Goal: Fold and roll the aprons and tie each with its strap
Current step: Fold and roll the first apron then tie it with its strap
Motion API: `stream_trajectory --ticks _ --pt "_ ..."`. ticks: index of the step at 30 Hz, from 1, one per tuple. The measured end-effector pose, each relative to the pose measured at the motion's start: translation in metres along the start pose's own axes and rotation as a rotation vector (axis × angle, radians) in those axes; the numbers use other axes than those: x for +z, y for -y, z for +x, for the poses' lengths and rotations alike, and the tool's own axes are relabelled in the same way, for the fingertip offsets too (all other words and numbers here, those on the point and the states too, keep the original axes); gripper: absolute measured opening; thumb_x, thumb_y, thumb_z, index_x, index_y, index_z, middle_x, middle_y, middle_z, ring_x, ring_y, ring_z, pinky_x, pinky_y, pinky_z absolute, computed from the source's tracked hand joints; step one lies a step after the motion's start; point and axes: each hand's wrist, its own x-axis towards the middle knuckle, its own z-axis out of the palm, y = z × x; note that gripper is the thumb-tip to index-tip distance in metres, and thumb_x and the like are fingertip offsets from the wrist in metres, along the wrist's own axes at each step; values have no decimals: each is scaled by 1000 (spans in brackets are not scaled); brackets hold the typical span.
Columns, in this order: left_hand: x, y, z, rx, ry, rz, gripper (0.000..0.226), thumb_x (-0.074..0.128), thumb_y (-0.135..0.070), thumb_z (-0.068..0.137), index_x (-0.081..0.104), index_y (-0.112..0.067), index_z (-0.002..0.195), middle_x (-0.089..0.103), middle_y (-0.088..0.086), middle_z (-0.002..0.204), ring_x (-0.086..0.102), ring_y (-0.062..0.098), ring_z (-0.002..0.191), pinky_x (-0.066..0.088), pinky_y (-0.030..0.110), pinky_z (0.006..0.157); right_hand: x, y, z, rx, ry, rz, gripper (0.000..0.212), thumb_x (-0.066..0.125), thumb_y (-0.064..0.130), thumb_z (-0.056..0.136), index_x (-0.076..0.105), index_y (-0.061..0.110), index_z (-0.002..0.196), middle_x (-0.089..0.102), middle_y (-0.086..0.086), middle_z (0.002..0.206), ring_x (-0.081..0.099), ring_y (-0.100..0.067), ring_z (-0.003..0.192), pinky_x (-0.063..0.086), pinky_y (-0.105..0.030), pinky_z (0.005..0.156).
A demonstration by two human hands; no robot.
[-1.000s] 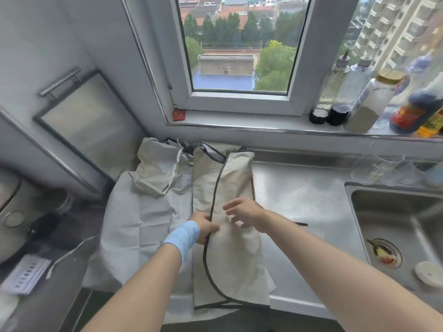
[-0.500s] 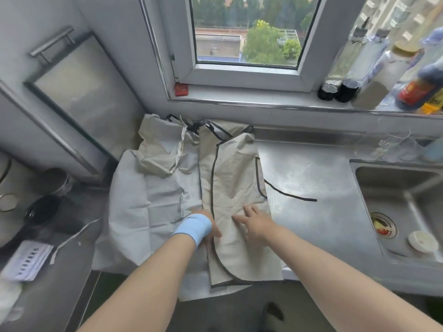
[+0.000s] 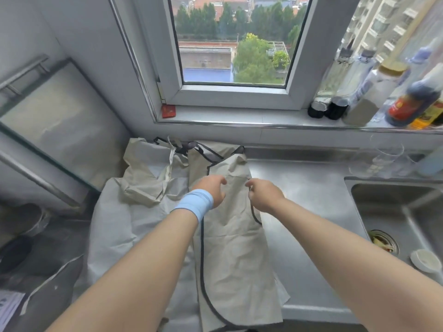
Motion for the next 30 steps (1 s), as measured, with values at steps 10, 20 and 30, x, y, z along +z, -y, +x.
stream_trajectory --ticks 10,20,30 --pt "-1 -22 126 -28 107 107 65 49 -35 96 18 -24 152 21 1 157 24 26 142 30 45 111 -6 -13 127 275 153 517 56 53 25 95 37 17 148 56 -10 137 59 -26 111 48 -32 85" --pt "-25 -28 173 -79 -78 69 36 39 -48 96 63 -27 113 67 1 115 58 26 112 33 38 95 -6 3 158 222 95 806 29 61 31 87 50 19 63 46 5 60 42 -13 54 31 -23 48" --pt "-84 -48 159 -368 -45 -476 23 55 -29 82 57 -20 60 57 -8 67 56 18 73 45 21 69 -37 22 120 7 2 912 11 71 19 70 71 17 81 65 7 69 57 -9 61 49 -28 57"
